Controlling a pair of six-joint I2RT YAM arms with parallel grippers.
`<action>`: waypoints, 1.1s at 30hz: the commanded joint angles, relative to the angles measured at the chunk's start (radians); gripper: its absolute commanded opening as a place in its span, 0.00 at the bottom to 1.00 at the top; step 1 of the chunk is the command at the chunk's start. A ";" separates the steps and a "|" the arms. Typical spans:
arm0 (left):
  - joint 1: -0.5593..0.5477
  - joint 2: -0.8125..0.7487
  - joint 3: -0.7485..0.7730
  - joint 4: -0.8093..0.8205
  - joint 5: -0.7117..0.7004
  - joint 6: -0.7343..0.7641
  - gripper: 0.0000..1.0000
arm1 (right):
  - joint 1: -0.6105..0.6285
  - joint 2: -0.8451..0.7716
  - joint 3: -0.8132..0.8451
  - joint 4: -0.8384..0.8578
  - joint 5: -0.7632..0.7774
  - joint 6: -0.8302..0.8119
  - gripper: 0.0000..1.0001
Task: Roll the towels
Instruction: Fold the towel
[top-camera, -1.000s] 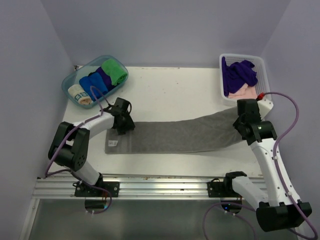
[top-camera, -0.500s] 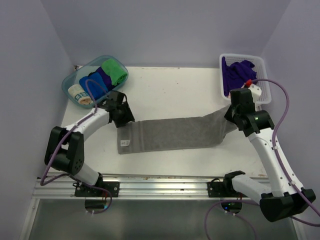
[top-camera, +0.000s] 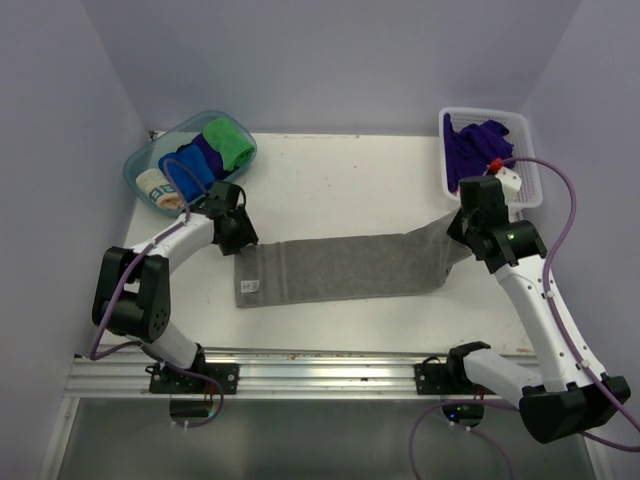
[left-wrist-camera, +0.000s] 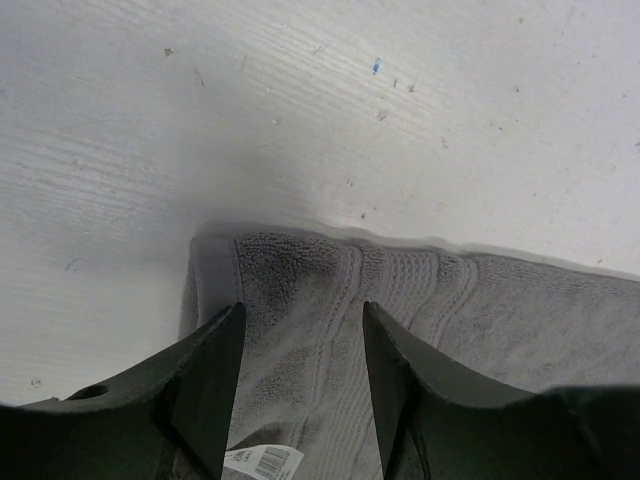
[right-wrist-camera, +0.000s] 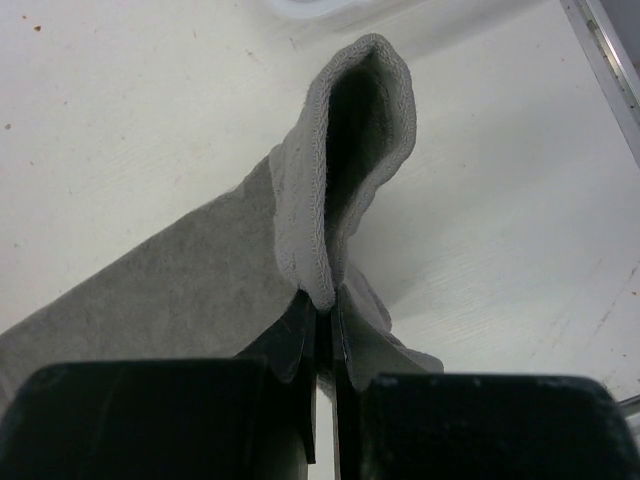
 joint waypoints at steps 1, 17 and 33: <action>0.002 0.037 0.020 -0.009 -0.066 0.018 0.55 | 0.003 -0.015 -0.011 0.038 -0.010 -0.002 0.00; 0.000 -0.038 0.048 -0.081 -0.210 0.052 0.59 | 0.003 -0.009 -0.031 0.061 -0.065 -0.017 0.00; -0.086 0.060 -0.098 0.049 -0.045 0.029 0.59 | -0.178 -0.074 -0.114 -0.020 0.009 -0.065 0.00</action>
